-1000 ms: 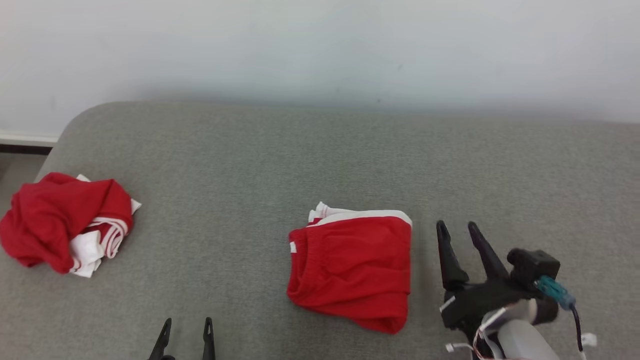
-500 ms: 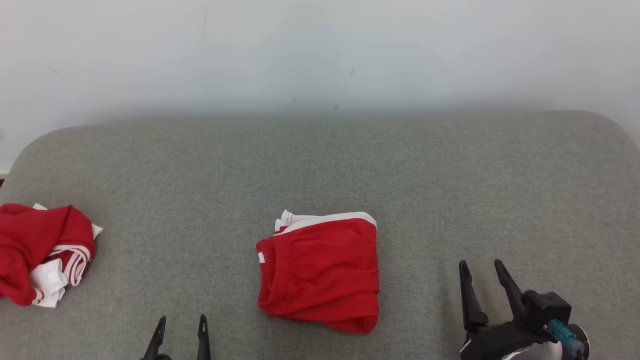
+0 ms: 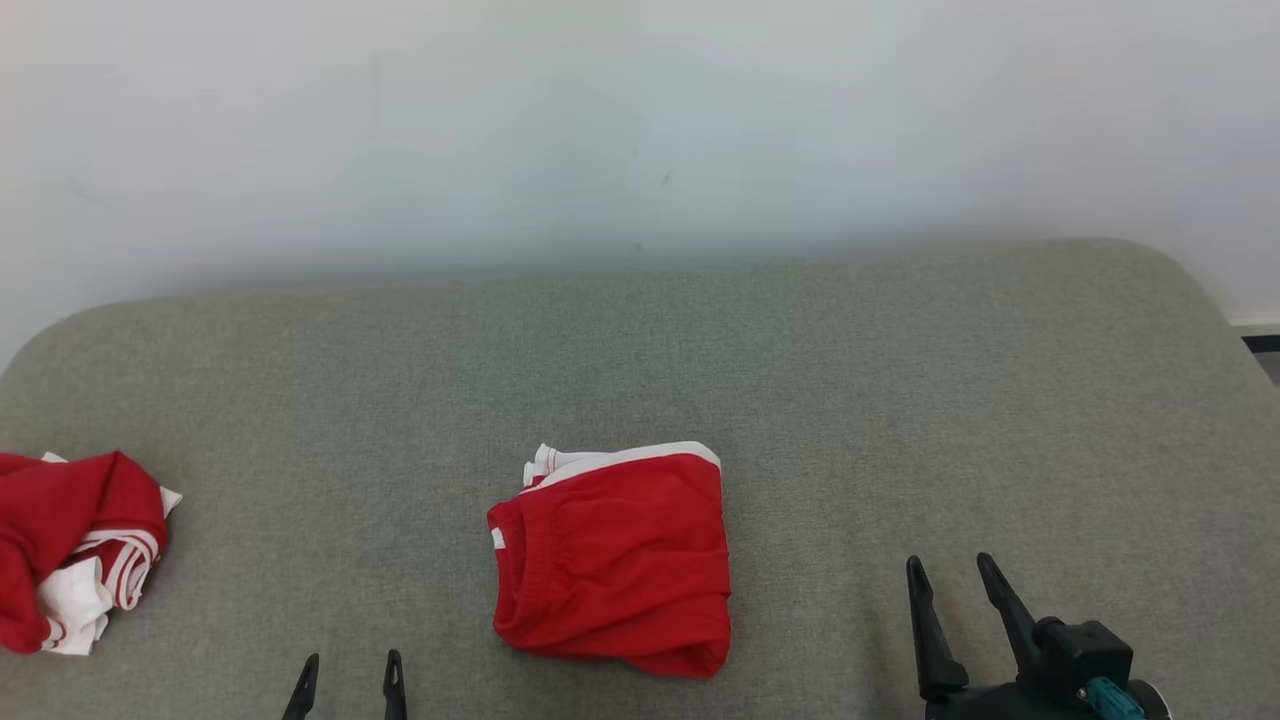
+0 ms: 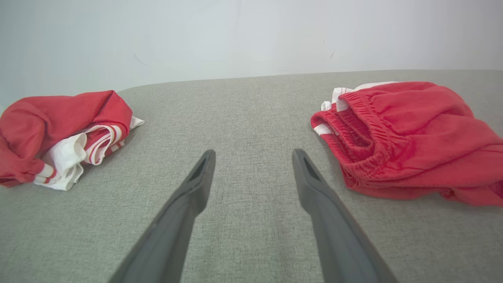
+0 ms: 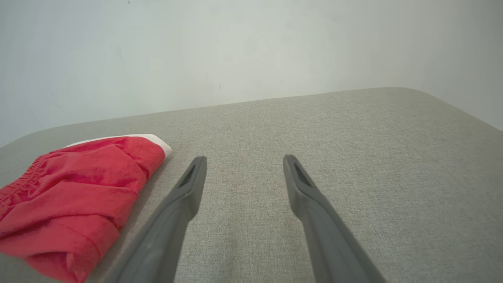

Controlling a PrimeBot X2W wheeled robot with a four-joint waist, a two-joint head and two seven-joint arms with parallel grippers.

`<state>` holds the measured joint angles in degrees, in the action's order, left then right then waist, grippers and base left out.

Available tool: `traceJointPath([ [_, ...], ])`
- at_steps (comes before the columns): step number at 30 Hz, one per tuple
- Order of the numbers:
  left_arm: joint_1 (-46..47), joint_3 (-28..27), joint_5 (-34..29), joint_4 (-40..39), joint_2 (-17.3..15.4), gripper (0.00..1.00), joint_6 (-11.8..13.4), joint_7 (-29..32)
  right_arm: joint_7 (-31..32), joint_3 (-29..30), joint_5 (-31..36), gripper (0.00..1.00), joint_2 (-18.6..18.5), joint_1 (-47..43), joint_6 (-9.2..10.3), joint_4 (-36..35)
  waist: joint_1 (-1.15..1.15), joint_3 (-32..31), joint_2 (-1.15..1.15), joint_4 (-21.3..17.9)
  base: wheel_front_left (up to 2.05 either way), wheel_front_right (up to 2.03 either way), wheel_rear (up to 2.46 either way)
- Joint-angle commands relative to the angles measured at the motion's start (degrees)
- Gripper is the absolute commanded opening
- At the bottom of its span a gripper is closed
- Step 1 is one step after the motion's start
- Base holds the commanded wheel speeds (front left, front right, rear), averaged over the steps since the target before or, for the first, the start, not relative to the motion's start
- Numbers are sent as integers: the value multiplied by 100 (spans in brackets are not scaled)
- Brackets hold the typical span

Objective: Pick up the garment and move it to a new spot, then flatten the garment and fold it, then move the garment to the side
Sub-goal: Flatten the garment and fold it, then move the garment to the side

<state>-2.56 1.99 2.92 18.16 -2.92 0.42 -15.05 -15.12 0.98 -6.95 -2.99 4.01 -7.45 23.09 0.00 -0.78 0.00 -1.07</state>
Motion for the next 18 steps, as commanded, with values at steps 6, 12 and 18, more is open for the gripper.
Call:
traceJointPath([
  [6,-143,-64,-68,-40,6,100,-43,-19,1,-77,-132,100,14,-132,-4,15,0,-104,0,-70,0,0,0],
  [12,-153,-24,-65,-80,6,100,-63,-19,1,-115,-217,100,13,-131,-4,18,0,-58,0,-35,0,0,0],
  [18,-140,110,-13,-97,5,100,-38,-19,2,-245,-305,100,13,-50,-4,65,0,60,0,134,0,0,0],
])
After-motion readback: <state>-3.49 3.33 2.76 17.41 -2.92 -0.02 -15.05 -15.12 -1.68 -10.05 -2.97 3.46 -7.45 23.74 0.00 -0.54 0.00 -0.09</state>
